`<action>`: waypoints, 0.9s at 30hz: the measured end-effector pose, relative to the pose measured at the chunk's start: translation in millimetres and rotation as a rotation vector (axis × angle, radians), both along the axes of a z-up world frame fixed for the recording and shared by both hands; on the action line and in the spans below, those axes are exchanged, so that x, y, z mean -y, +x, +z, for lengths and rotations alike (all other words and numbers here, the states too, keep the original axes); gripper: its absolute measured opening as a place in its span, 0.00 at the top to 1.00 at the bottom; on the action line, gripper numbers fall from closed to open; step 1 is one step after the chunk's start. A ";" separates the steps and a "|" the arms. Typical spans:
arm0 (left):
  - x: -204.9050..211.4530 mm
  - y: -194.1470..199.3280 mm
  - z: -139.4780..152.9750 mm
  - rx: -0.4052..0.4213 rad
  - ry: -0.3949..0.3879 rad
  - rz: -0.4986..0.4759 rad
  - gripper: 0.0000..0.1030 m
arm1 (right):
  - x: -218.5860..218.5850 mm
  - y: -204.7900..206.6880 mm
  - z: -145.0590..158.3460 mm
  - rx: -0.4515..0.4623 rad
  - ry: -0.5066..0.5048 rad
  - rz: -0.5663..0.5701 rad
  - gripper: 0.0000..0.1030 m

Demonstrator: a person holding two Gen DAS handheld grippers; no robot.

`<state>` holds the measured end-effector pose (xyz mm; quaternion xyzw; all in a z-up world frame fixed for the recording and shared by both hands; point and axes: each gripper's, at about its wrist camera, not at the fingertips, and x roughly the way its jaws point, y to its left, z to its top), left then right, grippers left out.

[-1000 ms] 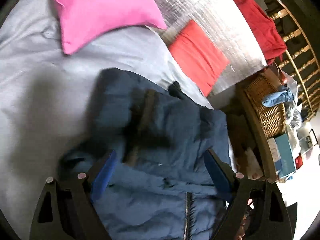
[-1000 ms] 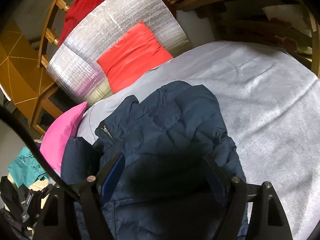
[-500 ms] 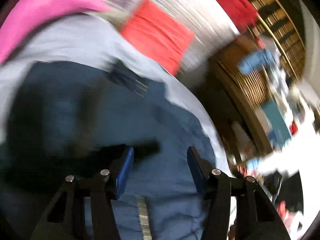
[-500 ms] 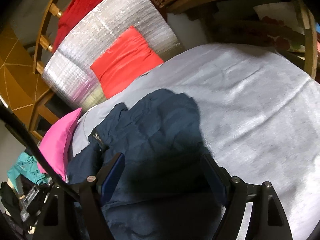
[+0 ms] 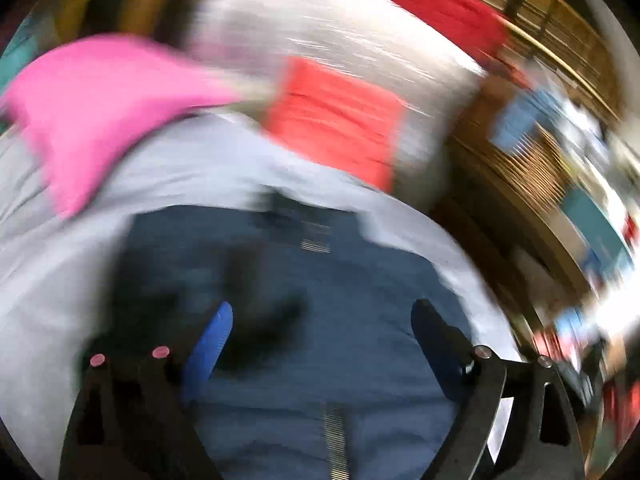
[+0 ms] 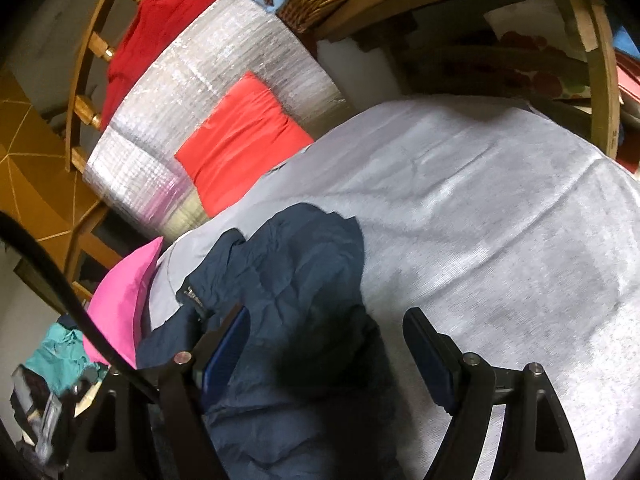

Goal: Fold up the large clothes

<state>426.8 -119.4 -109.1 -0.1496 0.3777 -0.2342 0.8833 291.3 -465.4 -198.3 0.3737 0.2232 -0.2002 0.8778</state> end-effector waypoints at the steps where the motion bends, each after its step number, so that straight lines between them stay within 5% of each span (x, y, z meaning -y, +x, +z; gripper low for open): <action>1: -11.3 8.7 -8.2 -0.035 -0.016 0.034 0.12 | -3.3 2.1 -0.1 -0.002 -0.007 0.006 0.21; 5: -19.4 37.0 -49.5 -0.213 -0.076 0.038 0.12 | -12.8 13.6 -0.9 -0.006 -0.012 0.023 0.21; 11: 26.2 34.3 -59.8 -0.237 -0.177 -0.141 0.12 | -20.3 22.9 -3.9 -0.021 -0.018 0.042 0.21; 16: 71.2 -4.9 -20.8 -0.170 -0.309 -0.355 0.12 | -10.4 14.8 -3.8 -0.011 -0.004 0.020 0.21; 21: 96.9 -74.3 59.7 0.098 -0.282 -0.546 0.12 | -0.4 3.0 -3.8 0.002 0.020 -0.002 0.21; 24: 87.4 -80.8 75.4 0.179 -0.249 -0.518 0.12 | 0.6 0.8 -2.3 0.001 0.018 0.004 0.21; 27: 60.5 -53.1 68.8 0.149 -0.168 -0.348 0.12 | 0.8 3.6 -1.4 -0.005 0.019 0.017 0.21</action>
